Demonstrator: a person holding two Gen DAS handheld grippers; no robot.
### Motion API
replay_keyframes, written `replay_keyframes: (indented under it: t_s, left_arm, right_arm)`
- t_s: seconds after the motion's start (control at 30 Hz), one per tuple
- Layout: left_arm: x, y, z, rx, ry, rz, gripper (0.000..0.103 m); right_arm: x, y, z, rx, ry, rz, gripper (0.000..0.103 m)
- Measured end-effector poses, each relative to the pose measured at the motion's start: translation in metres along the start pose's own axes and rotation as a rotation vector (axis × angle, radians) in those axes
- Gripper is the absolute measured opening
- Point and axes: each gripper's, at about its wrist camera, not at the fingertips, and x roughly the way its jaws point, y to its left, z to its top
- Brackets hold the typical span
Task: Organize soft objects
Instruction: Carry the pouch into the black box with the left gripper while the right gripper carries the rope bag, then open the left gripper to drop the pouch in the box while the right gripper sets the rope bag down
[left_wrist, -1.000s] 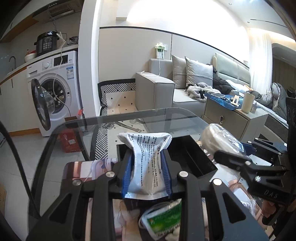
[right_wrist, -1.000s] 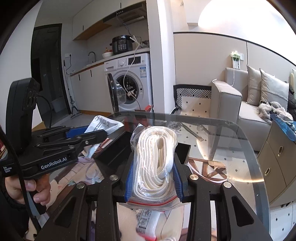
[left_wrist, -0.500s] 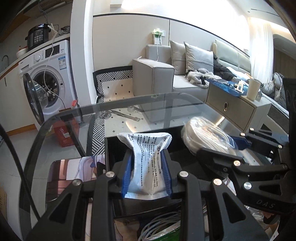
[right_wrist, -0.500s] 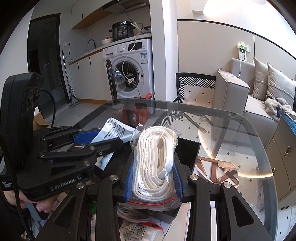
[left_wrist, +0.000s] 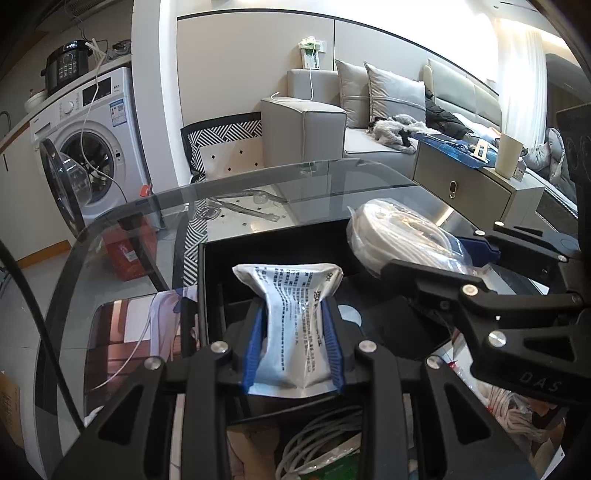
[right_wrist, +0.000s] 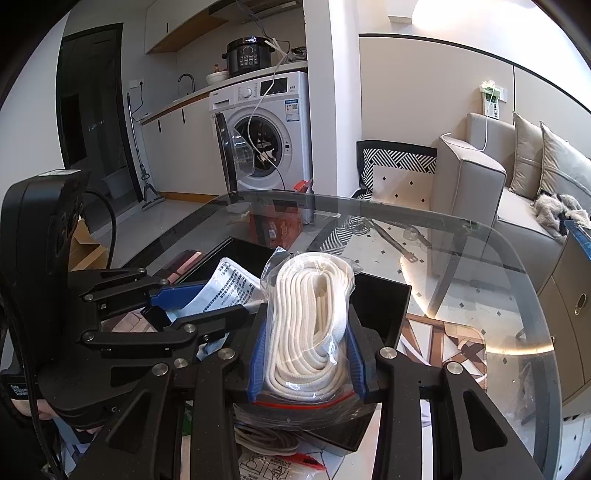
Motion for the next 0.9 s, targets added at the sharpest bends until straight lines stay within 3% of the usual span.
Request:
replay_keyframes:
  t_s: [0.37,0.47,0.53,0.6,0.73,0.77,0.8,0.83,0.9]
  left_arm:
    - [-0.003,0.001,-0.003,-0.042,0.027,-0.023,0.030]
    - [-0.004,0.001,-0.002,-0.034,0.029,-0.018,0.032]
    - [-0.007,0.000,-0.003,-0.026,0.017,0.002,0.039]
    - [-0.014,-0.001,-0.005,-0.023,-0.006,0.018,0.058]
    - [-0.029,0.000,-0.006,-0.022,-0.029,0.017,0.060]
    - [-0.033,0.001,-0.007,-0.022,-0.028,0.024,0.067]
    - [-0.037,0.002,-0.008,-0.027,-0.030,0.029,0.088]
    - [-0.043,0.003,-0.009,-0.037,-0.043,0.036,0.096]
    - [-0.055,0.004,-0.013,-0.051,-0.089,0.043,0.101]
  right_arm:
    - [0.003,-0.001,0.002,0.000,0.003,0.008,0.036]
    - [0.004,0.001,0.003,-0.017,0.000,-0.007,0.042]
    - [-0.003,0.001,0.003,-0.023,-0.022,-0.023,0.047]
    - [-0.012,0.001,0.002,-0.023,-0.042,-0.032,0.052]
    - [-0.032,0.000,-0.002,-0.021,-0.054,-0.042,0.066]
    - [-0.037,0.000,-0.003,-0.015,-0.056,-0.039,0.074]
    - [-0.041,0.000,-0.005,-0.011,-0.056,-0.038,0.086]
    - [-0.047,0.000,-0.007,-0.006,-0.057,-0.035,0.091]
    - [-0.061,0.002,-0.013,-0.001,-0.069,-0.020,0.099]
